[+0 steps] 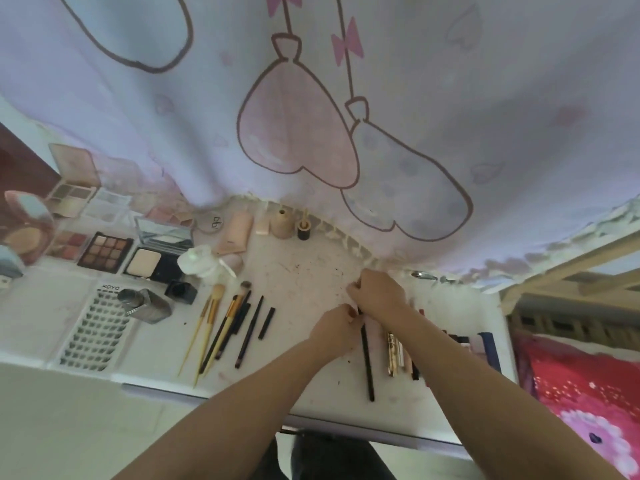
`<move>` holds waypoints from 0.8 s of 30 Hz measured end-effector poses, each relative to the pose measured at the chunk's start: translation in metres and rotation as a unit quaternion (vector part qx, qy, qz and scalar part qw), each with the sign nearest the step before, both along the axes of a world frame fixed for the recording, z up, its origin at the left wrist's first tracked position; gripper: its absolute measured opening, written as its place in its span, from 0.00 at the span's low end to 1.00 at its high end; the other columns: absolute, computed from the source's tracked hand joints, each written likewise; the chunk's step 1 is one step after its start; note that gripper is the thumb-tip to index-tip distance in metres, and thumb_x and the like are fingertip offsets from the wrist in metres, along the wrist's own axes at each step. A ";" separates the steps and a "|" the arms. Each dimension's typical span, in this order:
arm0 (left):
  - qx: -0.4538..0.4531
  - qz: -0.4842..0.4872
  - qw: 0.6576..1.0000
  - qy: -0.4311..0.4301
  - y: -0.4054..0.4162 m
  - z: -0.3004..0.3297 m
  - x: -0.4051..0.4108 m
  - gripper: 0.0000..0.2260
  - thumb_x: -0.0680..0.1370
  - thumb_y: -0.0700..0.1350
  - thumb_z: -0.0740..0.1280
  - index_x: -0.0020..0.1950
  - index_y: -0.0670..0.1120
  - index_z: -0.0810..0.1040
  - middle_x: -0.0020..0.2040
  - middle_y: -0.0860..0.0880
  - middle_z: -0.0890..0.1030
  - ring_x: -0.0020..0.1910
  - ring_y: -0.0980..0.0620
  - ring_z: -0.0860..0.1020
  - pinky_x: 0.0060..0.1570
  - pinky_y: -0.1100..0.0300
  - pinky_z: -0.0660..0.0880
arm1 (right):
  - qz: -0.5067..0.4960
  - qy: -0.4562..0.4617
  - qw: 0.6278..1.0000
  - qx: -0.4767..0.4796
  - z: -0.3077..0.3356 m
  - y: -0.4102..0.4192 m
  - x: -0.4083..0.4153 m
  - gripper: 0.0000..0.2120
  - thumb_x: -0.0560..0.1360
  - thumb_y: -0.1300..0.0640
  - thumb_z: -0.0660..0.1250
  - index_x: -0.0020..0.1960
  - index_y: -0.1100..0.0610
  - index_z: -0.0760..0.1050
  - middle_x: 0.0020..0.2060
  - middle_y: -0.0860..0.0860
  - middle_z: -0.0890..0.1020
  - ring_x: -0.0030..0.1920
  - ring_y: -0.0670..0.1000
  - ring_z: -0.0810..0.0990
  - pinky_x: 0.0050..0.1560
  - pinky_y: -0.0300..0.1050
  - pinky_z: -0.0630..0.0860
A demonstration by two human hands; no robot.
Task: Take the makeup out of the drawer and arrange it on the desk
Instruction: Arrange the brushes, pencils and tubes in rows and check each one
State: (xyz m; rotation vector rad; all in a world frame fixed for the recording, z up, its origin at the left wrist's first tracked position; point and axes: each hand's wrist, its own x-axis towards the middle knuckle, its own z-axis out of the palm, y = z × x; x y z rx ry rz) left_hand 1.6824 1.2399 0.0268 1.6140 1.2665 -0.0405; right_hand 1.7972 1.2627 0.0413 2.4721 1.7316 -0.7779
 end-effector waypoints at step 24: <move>0.037 -0.053 0.997 0.045 0.022 0.015 -0.121 0.14 0.81 0.50 0.59 0.37 0.47 0.70 0.33 0.52 0.72 0.31 0.56 0.70 0.30 0.63 0.66 | -0.361 0.392 0.842 0.081 0.024 -0.020 -0.029 0.10 0.78 0.61 0.62 0.38 0.58 0.72 0.30 0.53 0.76 0.21 0.43 0.75 0.20 0.32 0.67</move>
